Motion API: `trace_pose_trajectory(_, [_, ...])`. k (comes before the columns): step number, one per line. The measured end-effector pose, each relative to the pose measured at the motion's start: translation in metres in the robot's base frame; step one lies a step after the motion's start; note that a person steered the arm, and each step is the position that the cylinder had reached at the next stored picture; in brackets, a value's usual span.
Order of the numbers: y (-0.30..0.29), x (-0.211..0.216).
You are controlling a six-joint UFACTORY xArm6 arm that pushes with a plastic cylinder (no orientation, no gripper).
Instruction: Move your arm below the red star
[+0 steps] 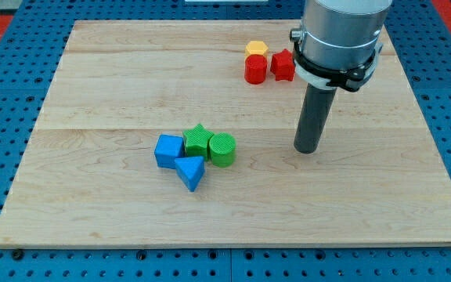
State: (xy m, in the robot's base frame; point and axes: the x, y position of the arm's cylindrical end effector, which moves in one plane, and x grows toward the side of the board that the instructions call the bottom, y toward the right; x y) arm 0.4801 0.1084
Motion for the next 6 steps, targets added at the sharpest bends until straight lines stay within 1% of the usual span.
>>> trace_pose_trajectory(3, [-0.003, 0.000])
trace_pose_trajectory(6, [-0.013, -0.027])
